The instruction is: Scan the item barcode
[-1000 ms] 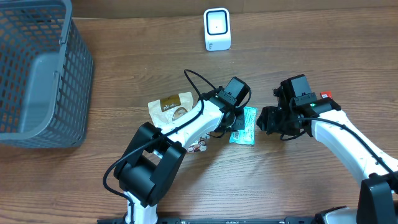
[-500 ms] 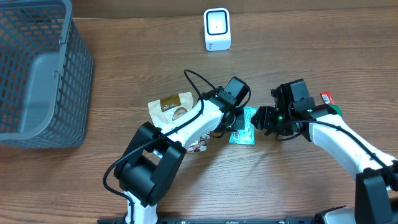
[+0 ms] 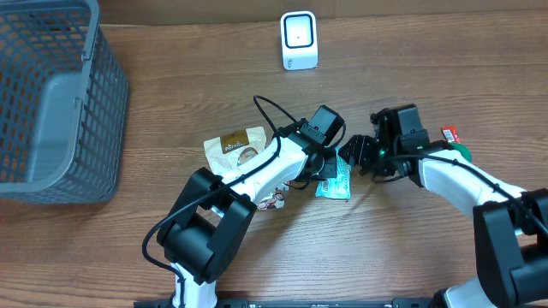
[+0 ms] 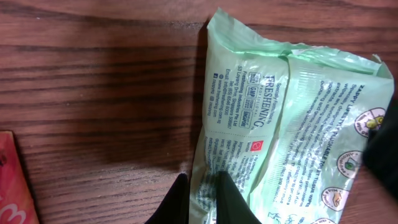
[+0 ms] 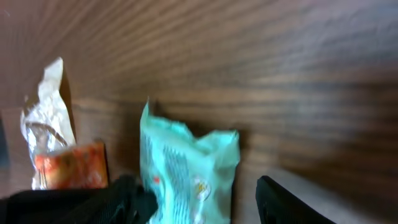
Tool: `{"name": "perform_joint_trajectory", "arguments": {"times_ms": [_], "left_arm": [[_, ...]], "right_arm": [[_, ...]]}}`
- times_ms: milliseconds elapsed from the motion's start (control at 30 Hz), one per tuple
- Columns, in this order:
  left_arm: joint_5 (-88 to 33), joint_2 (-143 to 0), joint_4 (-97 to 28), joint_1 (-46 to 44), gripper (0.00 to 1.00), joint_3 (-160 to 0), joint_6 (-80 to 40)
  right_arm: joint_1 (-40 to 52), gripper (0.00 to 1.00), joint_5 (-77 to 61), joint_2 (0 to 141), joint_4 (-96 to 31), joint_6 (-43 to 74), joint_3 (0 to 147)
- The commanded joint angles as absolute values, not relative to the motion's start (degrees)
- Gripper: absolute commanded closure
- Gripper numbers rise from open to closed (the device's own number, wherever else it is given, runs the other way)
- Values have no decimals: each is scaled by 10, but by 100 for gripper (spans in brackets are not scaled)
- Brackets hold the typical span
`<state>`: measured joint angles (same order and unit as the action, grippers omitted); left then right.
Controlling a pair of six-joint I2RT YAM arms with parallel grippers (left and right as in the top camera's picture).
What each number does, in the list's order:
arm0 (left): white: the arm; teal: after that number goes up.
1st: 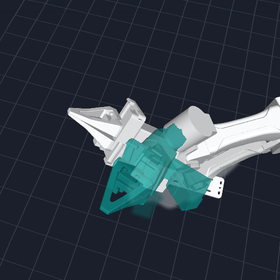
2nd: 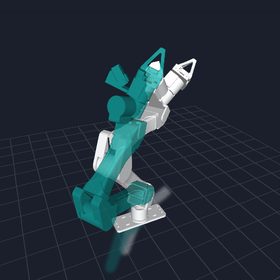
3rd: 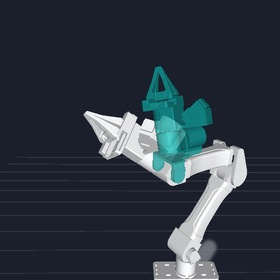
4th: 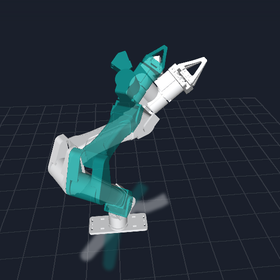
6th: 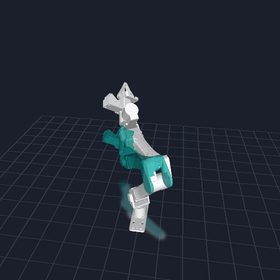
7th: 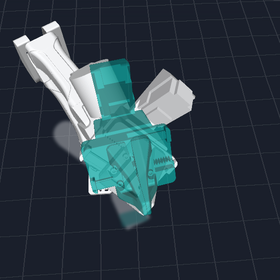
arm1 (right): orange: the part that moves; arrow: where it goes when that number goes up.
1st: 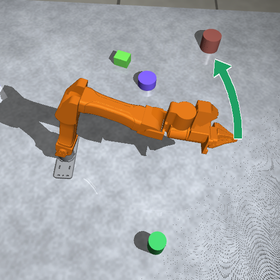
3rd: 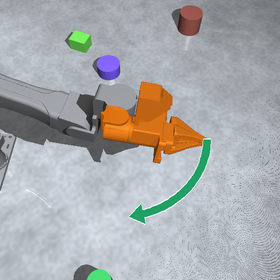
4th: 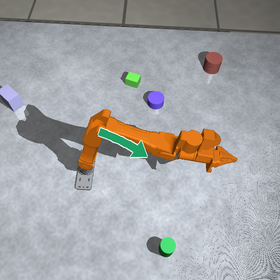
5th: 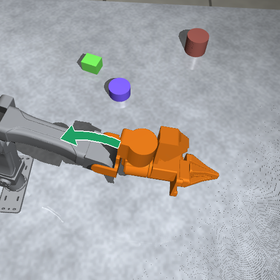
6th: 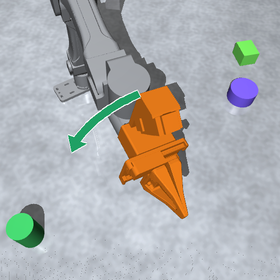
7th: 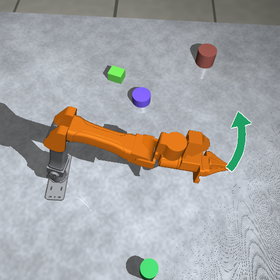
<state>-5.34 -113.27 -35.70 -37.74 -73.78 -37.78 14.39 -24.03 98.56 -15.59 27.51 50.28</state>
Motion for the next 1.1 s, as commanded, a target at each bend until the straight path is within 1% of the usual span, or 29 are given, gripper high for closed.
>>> {"name": "perform_joint_trajectory", "arguments": {"times_ms": [0, 267, 400, 533, 667, 733, 833, 867, 933, 967, 1067], "left_arm": [[-40, -1175, -366, -375, 92, -720, -388], [-41, -1175, -366, -375, 92, -720, -388], [-40, -1175, -366, -375, 92, -720, -388], [-40, -1175, -366, -375, 92, -720, -388], [-41, -1175, -366, -375, 92, -720, -388], [-41, -1175, -366, -375, 91, -720, -388], [-41, -1175, -366, -375, 88, -720, -388], [-41, -1175, -366, -375, 86, -720, -388], [-41, -1175, -366, -375, 79, -720, -388], [-41, -1175, -365, -375, 77, -720, -388], [-41, -1175, -361, -375, 76, -722, -380]], "right_arm": [[129, 37, -271, 999, -141, 286, 503], [131, 39, -271, 1050, -123, 285, 503], [131, 52, -276, 1063, -116, 292, 503], [131, 63, -293, 1063, -114, 292, 503], [131, 78, -293, 1063, -116, 292, 503], [131, 82, -293, 1063, -116, 291, 503], [131, 87, -292, 1063, -116, 291, 503], [131, 89, -292, 1063, -116, 291, 503], [131, 92, -293, 1063, -116, 286, 503], [131, 93, -292, 1063, -116, 285, 503], [131, 93, -292, 1063, -116, 285, 503]]}}
